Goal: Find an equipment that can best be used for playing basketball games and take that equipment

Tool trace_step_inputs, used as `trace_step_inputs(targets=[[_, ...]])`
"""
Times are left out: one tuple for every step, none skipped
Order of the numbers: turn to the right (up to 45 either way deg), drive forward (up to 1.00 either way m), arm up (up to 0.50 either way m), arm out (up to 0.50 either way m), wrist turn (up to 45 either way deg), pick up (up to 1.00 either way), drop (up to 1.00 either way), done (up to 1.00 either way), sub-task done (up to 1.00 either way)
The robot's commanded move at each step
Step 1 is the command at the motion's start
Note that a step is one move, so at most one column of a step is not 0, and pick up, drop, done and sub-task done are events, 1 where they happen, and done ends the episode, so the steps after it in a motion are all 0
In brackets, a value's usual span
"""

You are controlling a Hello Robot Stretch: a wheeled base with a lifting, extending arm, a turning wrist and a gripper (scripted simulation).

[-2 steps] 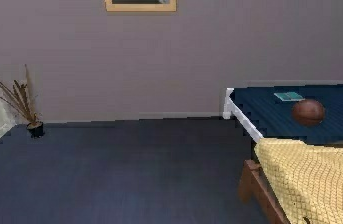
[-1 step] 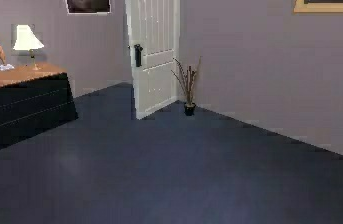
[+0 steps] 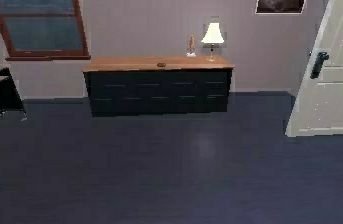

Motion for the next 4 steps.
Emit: trace_step_inputs(targets=[[-3.0,0.00,0.00,0.00,0.0,0.00,0.00,0.00,0.00],[0.0,0.05,0.00,0.00,0.0,0.00,0.00,0.00,0.00],[45.0,0.00,0.00,0.00,0.0,0.00,0.00,0.00,0.00],[27.0,0.00,0.00,0.00,0.0,0.00,0.00,0.00,0.00]])
